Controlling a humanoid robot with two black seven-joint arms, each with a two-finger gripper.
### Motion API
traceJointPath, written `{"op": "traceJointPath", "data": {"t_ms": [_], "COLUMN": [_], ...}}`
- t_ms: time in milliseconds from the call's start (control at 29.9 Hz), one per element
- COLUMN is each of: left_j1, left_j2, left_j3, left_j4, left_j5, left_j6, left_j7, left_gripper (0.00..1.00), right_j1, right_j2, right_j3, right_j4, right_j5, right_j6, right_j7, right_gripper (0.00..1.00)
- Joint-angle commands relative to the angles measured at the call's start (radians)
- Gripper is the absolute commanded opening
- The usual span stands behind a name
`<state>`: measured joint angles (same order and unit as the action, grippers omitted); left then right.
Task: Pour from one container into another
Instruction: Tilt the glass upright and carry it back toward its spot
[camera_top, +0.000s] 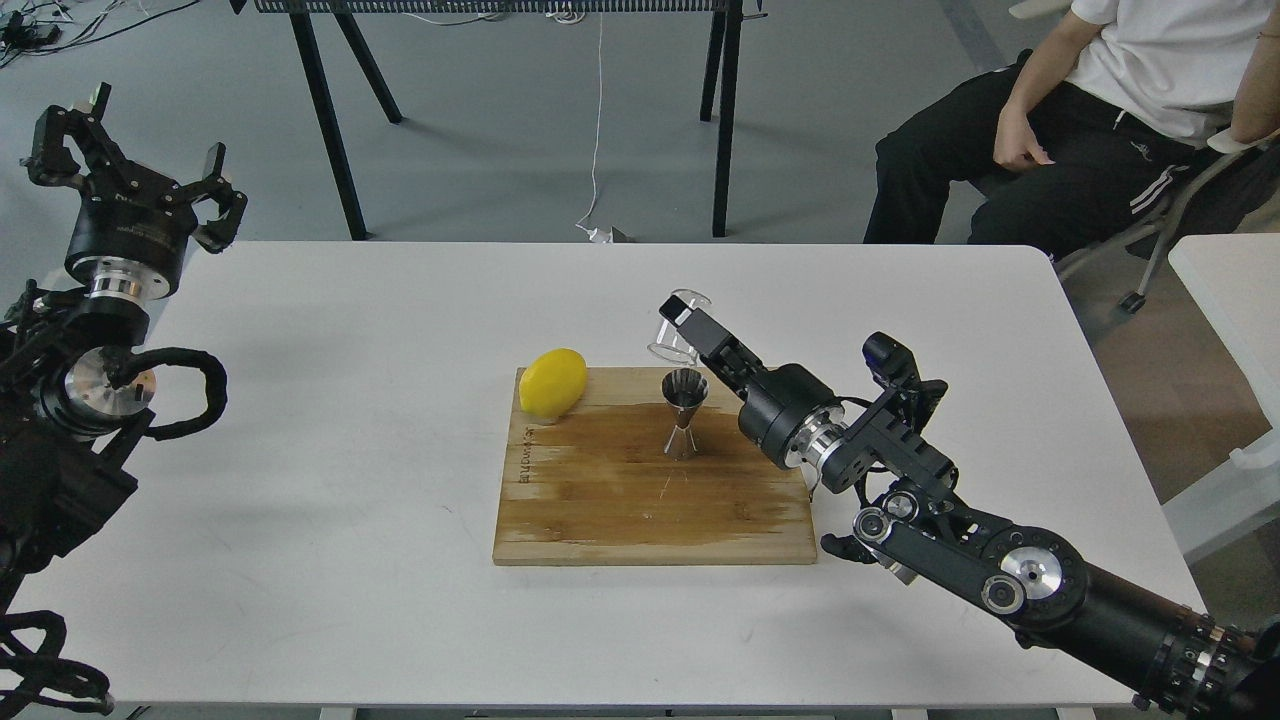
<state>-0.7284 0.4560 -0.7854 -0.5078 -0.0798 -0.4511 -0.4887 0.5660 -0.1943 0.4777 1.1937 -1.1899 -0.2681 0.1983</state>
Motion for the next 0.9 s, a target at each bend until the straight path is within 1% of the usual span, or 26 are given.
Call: {"op": "traceJointPath", "data": {"t_ms": [0, 100, 167, 234, 368, 468, 602, 735, 836, 869], "left_j1": [0.0, 0.0, 0.0, -0.002, -0.002, -0.002, -0.002, -0.002, -0.002, -0.002], "left_j2": [0.003, 0.003, 0.003, 0.003, 0.004, 0.003, -0.002, -0.003, -0.002, -0.002], "left_j3": [0.0, 0.0, 0.0, 0.0, 0.0, -0.003, -0.015, -0.015, -0.015, -0.015], "left_j4": [0.0, 0.0, 0.0, 0.0, 0.0, 0.0, 0.0, 0.0, 0.0, 0.0], "left_j5": [0.0, 0.0, 0.0, -0.002, -0.002, -0.002, -0.006, -0.006, -0.006, -0.006], "left_j6": [0.0, 0.0, 0.0, 0.0, -0.001, 0.0, 0.0, 0.0, 0.0, 0.0], "left_j7": [0.0, 0.0, 0.0, 0.0, 0.0, 0.0, 0.0, 0.0, 0.0, 0.0], "left_gripper": [1.0, 1.0, 1.0, 1.0, 1.0, 1.0, 1.0, 1.0, 1.0, 1.0], "right_j1": [-0.001, -0.009, -0.015, -0.017, -0.021, -0.043, -0.069, -0.118, -0.169, -0.178], "right_j2": [0.0, -0.004, -0.008, -0.022, -0.072, -0.111, -0.149, -0.177, -0.177, -0.177], "right_j3": [-0.001, 0.009, 0.028, 0.054, 0.101, 0.125, 0.163, 0.231, 0.295, 0.314], "right_j4": [0.0, -0.006, 0.004, 0.03, 0.112, 0.148, 0.152, 0.135, 0.08, 0.052], "right_j5": [0.001, 0.019, 0.076, 0.178, 0.409, 0.567, 0.772, 0.999, 1.142, 1.183], "right_j6": [-0.003, -0.003, -0.003, 0.006, 0.009, 0.01, 0.02, 0.084, 0.139, 0.167], "right_j7": [0.003, -0.004, -0.008, -0.019, -0.057, -0.059, -0.062, -0.079, -0.085, -0.095], "right_gripper": [0.29, 0.29, 0.28, 0.28, 0.28, 0.28, 0.29, 0.29, 0.29, 0.29]}}
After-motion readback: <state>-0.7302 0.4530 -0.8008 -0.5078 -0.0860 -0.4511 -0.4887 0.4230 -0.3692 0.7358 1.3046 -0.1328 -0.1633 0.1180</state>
